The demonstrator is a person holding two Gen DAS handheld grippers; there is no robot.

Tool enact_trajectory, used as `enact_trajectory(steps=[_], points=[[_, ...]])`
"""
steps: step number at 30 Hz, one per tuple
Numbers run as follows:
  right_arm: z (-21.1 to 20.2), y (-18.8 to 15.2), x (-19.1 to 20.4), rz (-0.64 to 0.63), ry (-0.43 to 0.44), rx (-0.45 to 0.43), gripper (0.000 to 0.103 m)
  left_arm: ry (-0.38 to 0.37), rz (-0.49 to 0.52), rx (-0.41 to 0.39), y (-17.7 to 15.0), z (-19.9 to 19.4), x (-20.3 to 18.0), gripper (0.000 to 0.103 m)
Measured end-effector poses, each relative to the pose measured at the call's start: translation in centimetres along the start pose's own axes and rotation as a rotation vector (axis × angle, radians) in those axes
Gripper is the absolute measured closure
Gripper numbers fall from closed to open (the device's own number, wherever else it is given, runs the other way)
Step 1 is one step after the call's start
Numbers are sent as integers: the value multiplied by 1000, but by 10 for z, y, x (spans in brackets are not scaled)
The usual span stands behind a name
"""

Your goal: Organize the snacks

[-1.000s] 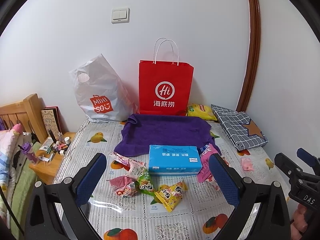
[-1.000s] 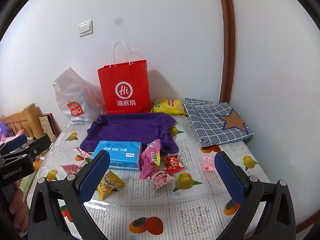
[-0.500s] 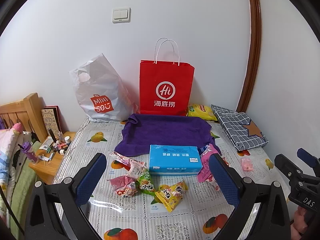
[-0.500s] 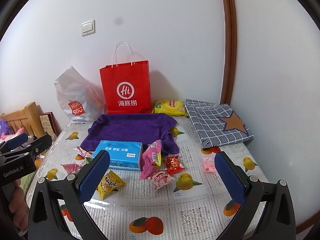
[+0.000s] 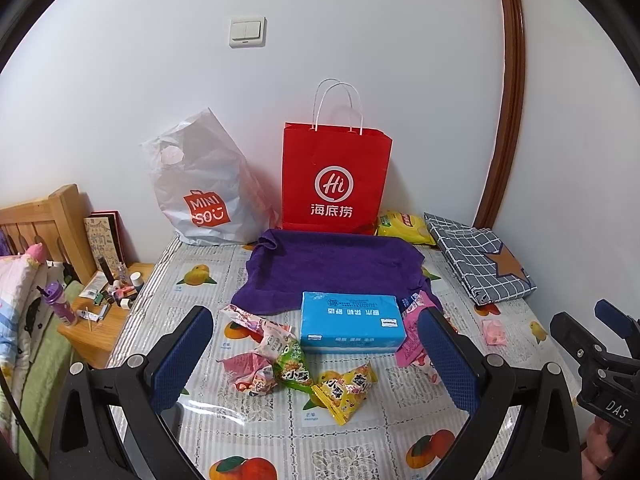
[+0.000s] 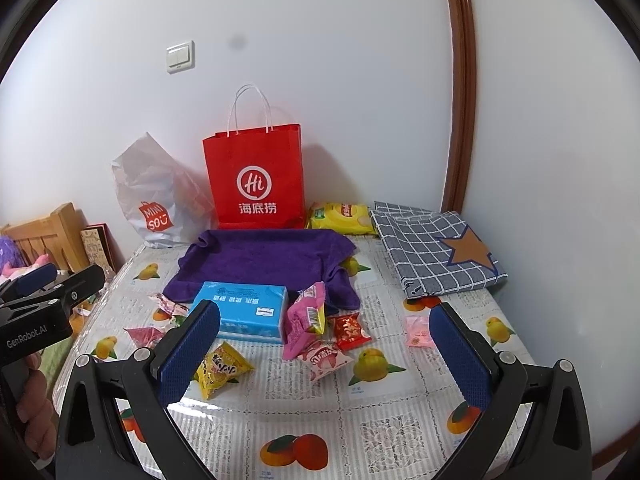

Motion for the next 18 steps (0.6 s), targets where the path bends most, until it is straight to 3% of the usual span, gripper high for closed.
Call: enact_trajectory(steps=[18], points=[[-1,1,1,-8,0,-7,0,3,7,-1,1,-4,0,1]])
Point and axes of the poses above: each gripper's, at about its wrist camera, not at the fingertips, and z roughly the way its jaws point, x to its left, y to its top, the point moved 9 cm from there along z, roughly the way its jaws point, and after that the axes turned 14 degrees about -y, right-handed, at the moved point
